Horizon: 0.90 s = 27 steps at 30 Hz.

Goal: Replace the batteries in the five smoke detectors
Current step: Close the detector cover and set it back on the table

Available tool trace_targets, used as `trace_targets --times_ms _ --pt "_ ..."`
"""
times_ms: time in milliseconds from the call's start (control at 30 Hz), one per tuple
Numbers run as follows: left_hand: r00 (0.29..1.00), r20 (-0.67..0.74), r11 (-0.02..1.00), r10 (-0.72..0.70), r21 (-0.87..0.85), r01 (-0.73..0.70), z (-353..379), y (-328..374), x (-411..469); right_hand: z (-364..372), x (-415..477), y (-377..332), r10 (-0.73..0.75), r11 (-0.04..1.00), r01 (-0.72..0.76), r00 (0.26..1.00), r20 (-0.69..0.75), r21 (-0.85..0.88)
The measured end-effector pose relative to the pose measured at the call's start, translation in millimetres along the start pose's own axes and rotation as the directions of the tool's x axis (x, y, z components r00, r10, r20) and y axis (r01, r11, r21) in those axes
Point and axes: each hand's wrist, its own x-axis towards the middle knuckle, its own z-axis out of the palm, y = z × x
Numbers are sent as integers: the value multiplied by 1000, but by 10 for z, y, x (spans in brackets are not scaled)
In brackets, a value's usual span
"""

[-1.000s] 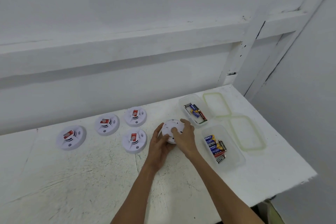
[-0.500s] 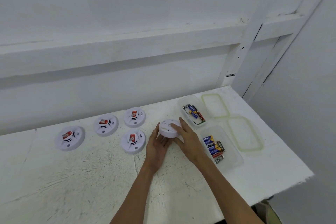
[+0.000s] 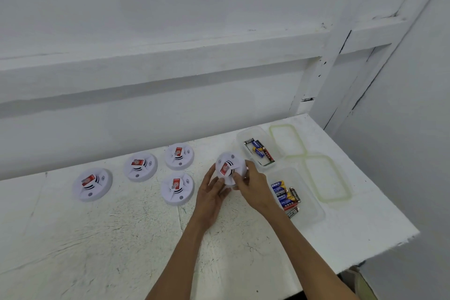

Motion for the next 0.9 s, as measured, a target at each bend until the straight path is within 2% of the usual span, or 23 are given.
trace_targets --times_ms 133,233,333,500,800,900 --pt "1000 11 999 -25 32 25 2 -6 3 -23 -11 -43 14 997 -16 999 29 77" --pt "999 28 997 -34 74 32 9 -8 9 -4 -24 -55 60 996 -58 998 -25 75" --pt "999 39 995 -28 101 24 12 -17 19 38 -33 -50 141 979 -125 986 -93 159" --pt "998 -7 997 -60 48 60 34 -2 1 24 -15 -56 178 964 -151 978 -105 219" --pt "994 27 986 -106 130 102 22 -5 42 -7 71 -93 232 955 -200 964 -133 217" --pt "994 26 990 -110 97 107 4 -5 47 26 57 -93 291 921 -237 947 -140 311"
